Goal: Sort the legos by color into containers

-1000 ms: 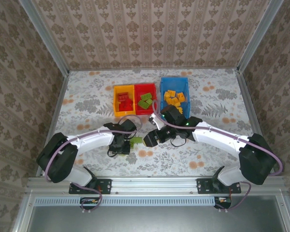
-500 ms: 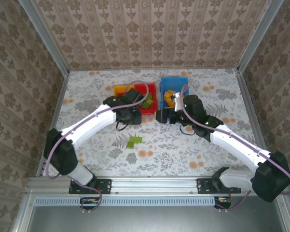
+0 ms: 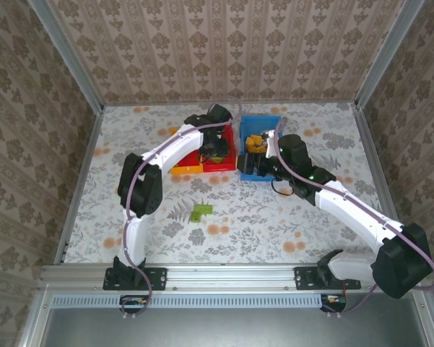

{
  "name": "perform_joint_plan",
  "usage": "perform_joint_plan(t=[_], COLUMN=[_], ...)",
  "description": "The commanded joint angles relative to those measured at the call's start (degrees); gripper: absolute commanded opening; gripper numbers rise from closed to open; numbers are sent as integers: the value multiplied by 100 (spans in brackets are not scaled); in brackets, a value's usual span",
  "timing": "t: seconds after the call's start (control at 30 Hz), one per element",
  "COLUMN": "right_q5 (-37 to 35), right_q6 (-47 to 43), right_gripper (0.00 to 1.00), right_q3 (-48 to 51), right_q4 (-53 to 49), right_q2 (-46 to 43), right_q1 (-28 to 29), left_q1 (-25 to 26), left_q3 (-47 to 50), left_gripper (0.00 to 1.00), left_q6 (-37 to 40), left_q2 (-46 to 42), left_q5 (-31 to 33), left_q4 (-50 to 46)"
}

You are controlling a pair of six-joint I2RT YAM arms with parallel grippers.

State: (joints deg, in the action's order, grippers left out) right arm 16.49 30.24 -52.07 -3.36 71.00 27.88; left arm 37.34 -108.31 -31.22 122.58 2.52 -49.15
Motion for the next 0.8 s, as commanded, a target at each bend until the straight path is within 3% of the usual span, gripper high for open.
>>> perform_joint_plan(t=[0.0,0.13,0.33,0.53,0.77], right_q5=[95,328,410,64,-394], right_q6=[-63,-314,-1541,-2763,-3505], right_gripper=[78,78,77,76,75], right_q3=[-130,-213,-253,-171,-551], right_q4=[-222,-460,-1148,-1478,-1553], right_q2=[-56,7,152,738,1915], right_q1=[-56,-54,348,1315,1980], left_q1=[-63,-52,5,30,-26], left_q3=[-491,-573,-76,1275,3186], left_gripper=[48,61,64,65,66], left_q6=[147,115,-61,-581,-1170], left_q2=[294,257,-546,-1876,-3809], left_q5=[-105,-92,62,121,410], left_q4=[-293,-363,-297,59,-3])
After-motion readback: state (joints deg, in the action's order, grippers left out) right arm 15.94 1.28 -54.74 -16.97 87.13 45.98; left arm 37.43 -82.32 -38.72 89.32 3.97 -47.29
